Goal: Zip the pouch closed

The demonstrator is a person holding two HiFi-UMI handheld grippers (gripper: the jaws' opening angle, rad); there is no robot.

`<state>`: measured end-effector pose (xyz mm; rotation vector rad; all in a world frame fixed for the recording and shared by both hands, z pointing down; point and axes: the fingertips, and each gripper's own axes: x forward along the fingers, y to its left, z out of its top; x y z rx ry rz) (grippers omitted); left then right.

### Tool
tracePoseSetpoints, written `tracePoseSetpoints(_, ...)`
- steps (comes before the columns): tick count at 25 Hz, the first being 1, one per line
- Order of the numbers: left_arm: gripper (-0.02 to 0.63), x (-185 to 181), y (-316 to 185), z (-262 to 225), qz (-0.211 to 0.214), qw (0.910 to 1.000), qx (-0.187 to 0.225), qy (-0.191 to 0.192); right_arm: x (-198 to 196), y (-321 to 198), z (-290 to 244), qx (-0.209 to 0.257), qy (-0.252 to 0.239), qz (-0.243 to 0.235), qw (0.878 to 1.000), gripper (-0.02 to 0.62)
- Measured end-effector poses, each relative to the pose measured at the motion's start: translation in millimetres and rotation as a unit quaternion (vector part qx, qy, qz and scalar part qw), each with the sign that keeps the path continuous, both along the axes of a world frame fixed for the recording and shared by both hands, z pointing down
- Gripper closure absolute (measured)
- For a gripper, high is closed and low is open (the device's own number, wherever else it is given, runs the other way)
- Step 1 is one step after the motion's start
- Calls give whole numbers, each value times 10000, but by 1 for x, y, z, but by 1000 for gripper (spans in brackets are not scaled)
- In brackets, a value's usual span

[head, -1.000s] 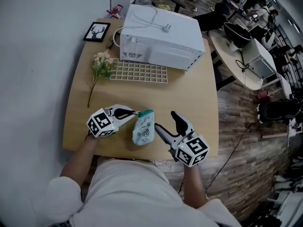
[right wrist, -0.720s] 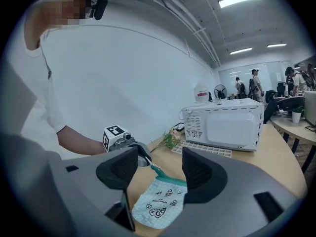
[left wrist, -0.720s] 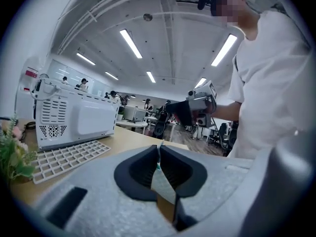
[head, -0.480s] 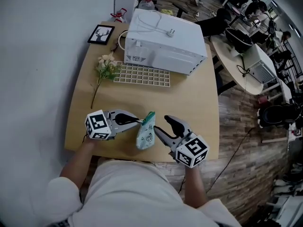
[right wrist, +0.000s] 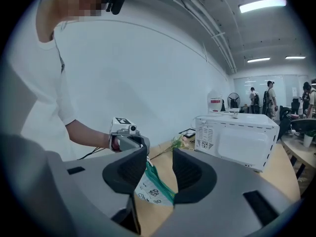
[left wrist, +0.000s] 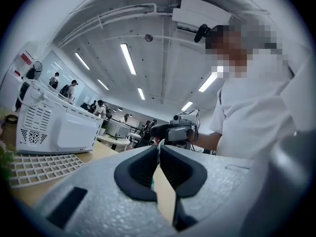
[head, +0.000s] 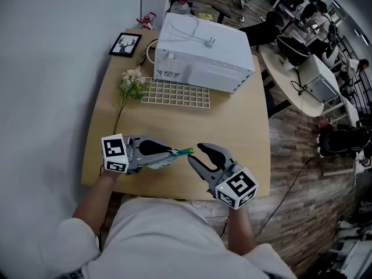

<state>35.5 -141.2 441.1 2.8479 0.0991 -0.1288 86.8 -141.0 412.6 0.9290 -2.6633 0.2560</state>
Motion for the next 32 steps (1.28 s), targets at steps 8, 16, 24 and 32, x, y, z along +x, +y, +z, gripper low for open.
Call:
tracePoseSetpoints(8, 577, -12, -1, -22, 10, 9994, -100, 343, -25, 8, -2, -138, -106, -447, 9988, 454)
tracePoseSetpoints(16, 578, -19, 12, -48, 529, 9945, -102, 895, -49, 22, -6, -23, 159, -1265, 9918, 465)
tracePoseSetpoints(24, 578, -31, 25, -62, 1289, 9837, -275, 1222, -60, 30, -20, -391, -418, -2109, 9758, 491)
tracePoseSetpoints(32, 578, -32, 39, -60, 1713, 9766, -385, 1240, -79, 50, -13, -963, -732, -2943, 9480, 508)
